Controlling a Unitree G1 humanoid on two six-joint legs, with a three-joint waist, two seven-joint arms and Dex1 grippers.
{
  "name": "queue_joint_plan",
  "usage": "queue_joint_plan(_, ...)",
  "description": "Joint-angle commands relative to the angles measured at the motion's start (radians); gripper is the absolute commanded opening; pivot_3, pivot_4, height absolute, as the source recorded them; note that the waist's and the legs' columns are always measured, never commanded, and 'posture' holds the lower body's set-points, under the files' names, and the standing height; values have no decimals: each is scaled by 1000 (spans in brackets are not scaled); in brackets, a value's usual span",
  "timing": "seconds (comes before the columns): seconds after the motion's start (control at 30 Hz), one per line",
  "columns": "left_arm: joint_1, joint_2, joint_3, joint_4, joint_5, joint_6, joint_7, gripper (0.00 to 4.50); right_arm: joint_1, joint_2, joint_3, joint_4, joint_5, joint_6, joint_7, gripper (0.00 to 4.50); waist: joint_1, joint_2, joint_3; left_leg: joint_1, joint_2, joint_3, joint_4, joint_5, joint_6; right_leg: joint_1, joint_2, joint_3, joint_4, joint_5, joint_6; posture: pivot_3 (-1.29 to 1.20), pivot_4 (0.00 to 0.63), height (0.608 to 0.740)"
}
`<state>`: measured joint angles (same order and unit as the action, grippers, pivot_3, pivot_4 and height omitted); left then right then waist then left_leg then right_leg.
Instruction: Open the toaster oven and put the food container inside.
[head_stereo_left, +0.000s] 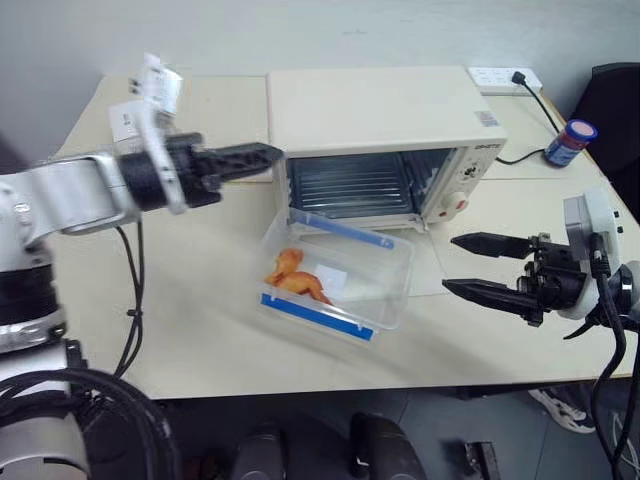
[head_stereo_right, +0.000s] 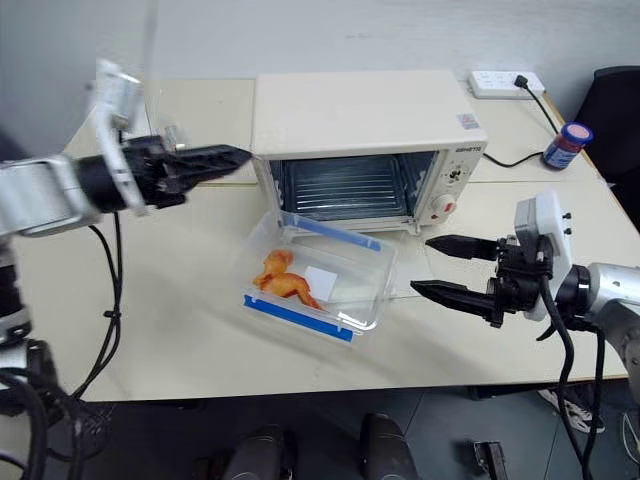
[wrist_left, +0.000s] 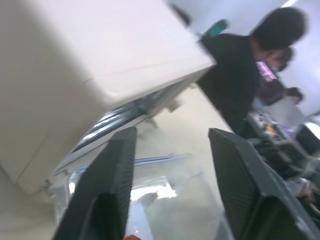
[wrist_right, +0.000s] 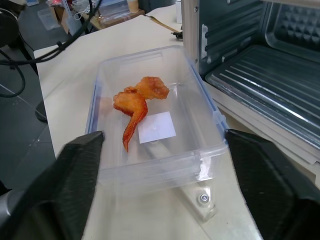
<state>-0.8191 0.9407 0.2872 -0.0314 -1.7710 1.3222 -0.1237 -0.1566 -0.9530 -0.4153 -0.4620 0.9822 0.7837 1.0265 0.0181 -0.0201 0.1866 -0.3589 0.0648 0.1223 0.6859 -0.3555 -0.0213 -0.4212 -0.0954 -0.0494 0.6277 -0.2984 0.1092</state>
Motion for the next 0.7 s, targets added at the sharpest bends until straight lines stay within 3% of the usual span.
queue_joint_plan(0.03, 52, 79, 56, -88, 78, 68, -361, 1085, 26, -33, -62, -94, 84, 31, 4, 2524, 3, 0, 0, 0, 0, -1, 0, 0, 0, 0, 0, 0, 0, 0, 0, 0, 150, 740)
queue_joint_plan(0.17, 274, 242, -28, -284, 394, -74, -841, 0, 132, -14, -44, -229, 134, 63, -45, 1198, 7, -1, 0, 0, -1, -1, 0, 0, 0, 0, 0, 0, -3, 0, 0, 0, 150, 740)
queue_joint_plan(0.3, 462, 349, -170, -352, 743, -373, -1112, 0, 210, 20, 60, -315, 65, 46, -135, 32, 5, -1, 0, 0, 0, 1, -2, 0, 0, -2, 0, 0, -3, -1, -2, 0, 150, 740)
queue_joint_plan(0.4, 482, 321, -267, -333, 912, -506, -1140, 0, 251, 48, 186, -343, -50, 13, -185, 32, 6, -1, -1, 0, 0, 1, -2, 0, -1, -2, 0, 1, -3, -1, -2, 0, 150, 740)
queue_joint_plan(0.7, 307, 76, -458, -202, 1135, -595, -1110, 0, 136, 203, 400, -222, -239, -54, -307, 32, 6, -2, -1, -11, 0, -1, 3, 0, 3, -9, 0, 0, -1, 0, -1, 0, 150, 740)
